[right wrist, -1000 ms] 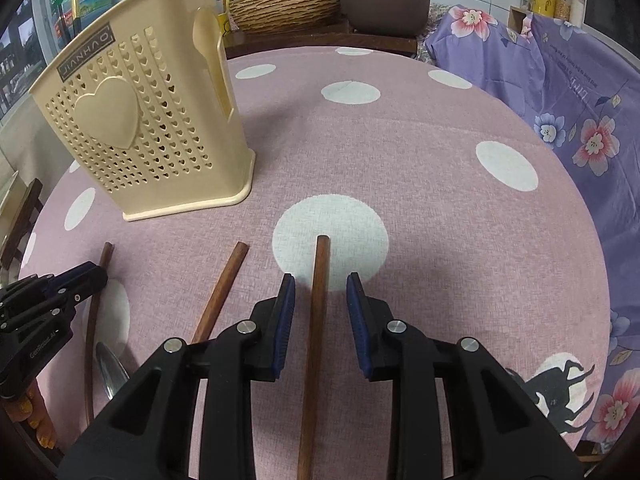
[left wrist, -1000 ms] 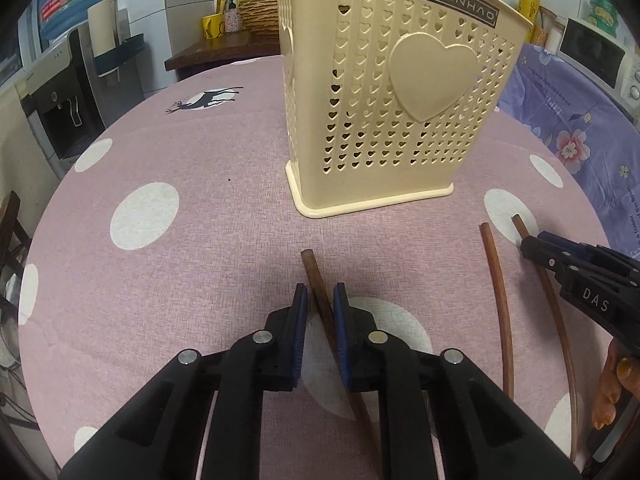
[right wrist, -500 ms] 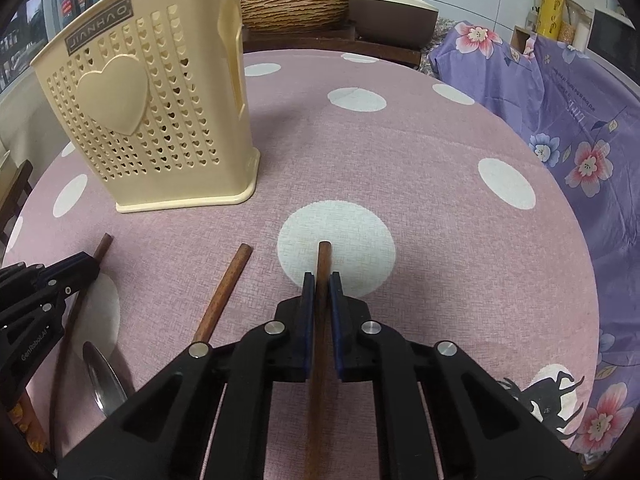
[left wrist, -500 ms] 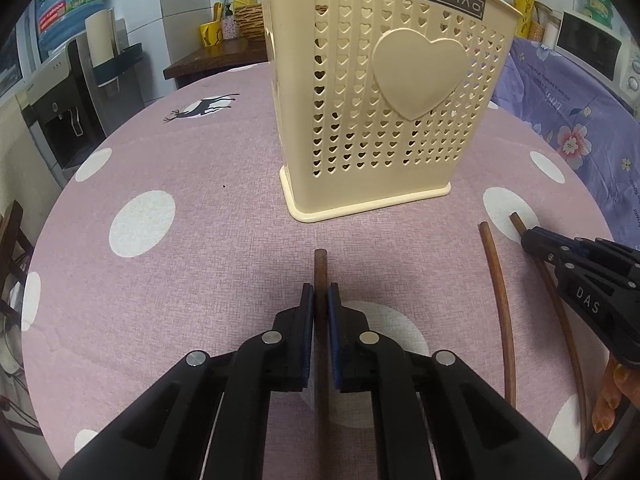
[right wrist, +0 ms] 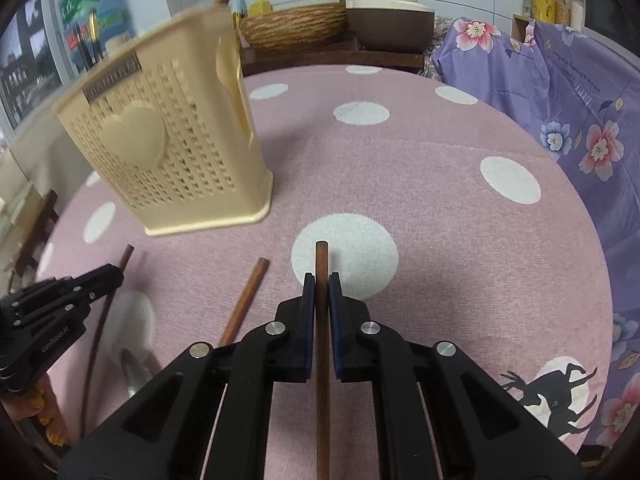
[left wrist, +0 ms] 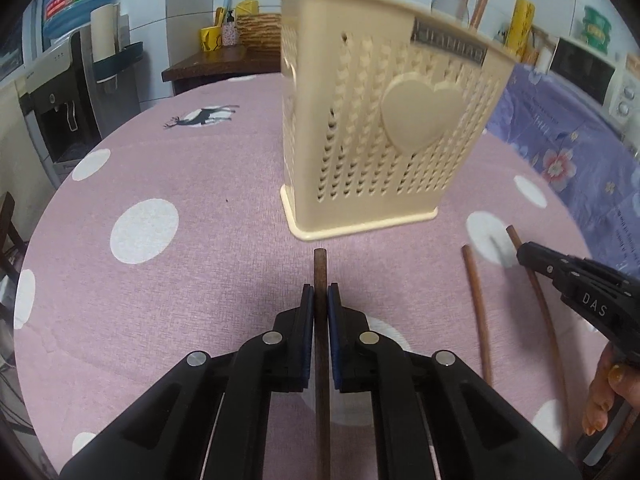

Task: Organize utensils
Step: 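Carry both brown chopsticks to the holder and release them inside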

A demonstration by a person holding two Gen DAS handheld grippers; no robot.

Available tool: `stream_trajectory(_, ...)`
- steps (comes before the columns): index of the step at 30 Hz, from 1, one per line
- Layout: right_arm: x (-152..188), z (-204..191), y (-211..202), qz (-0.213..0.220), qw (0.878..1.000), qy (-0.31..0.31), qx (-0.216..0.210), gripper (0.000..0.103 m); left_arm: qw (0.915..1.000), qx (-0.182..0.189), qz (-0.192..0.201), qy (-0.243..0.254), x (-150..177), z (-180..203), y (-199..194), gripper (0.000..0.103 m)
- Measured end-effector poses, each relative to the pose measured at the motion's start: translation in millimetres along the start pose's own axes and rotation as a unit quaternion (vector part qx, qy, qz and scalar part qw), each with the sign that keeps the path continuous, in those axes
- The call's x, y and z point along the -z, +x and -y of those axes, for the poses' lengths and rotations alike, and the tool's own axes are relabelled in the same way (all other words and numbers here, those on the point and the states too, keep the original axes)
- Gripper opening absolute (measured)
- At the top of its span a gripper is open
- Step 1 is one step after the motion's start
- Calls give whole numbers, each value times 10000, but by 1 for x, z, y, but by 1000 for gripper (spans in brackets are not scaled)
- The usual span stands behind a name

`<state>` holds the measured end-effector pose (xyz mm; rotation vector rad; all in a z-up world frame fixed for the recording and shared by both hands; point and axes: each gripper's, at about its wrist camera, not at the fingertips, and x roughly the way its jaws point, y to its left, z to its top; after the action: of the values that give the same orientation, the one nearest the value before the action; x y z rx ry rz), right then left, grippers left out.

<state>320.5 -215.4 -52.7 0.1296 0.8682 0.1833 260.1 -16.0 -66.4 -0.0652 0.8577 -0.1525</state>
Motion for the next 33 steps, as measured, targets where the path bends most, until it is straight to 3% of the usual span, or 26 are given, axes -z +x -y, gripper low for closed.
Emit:
stream_trajectory(5,-13,3,-49,515,9980,141,-339,8,9977,316,585,-164,-14,-11,-53,8)
stream_trajectory(11,-26,5,-116,1201,9910,93,-581,8,9904,387,1316,-196,-32,-25,-115,8)
stream_trajectory(17,-42,5,-165,1717,9836,-46,-545,8,9857,401,1623,-195,-49,-29,-141,8)
stream_trajectory(25,-50,1,-169,1776,9831,-133,-416,8,9827,245,1835,-46,-55,-22,-147,8)
stream_trajectory(33,-54,1,-171,1785,9830,-131,-419,8,9816,323,1884,-29,-56,-25,-153,8)
